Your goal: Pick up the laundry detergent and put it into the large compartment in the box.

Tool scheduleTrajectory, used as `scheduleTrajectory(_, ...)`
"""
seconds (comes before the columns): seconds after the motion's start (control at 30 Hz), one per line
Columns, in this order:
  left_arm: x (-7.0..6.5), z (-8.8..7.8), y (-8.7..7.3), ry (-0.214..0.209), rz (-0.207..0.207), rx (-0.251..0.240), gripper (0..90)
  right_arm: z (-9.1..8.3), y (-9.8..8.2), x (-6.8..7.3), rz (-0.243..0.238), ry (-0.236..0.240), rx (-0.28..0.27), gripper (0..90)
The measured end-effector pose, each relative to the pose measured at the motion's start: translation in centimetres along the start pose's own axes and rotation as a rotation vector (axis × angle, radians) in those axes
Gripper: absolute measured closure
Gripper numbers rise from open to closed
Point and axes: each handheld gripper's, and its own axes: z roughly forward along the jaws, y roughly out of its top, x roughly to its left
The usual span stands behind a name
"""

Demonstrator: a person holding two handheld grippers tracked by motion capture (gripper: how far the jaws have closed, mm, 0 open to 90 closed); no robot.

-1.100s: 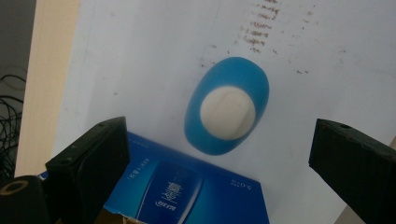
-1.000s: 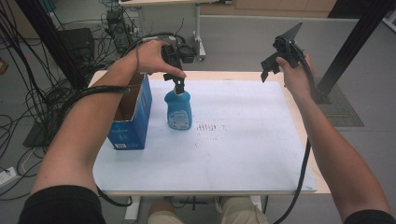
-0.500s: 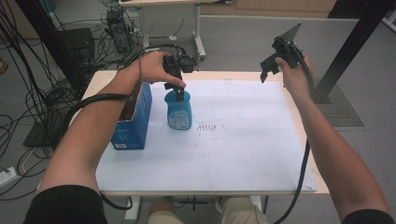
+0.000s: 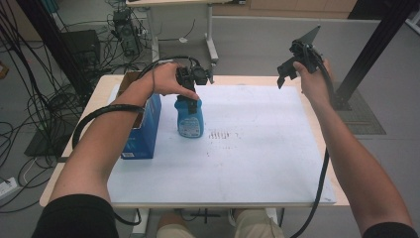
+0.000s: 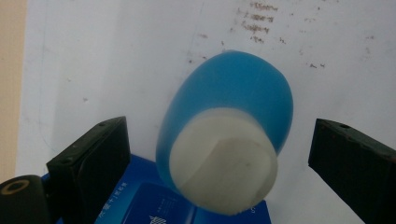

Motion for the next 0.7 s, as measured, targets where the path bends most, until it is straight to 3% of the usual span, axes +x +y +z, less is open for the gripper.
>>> scheduleTrajectory(0.7, -0.3, 1.4, 0.2, -0.006, 0.011, 0.012, 6.0, 0.3, 0.1, -0.1, -0.001, 0.011, 0.009, 7.2)
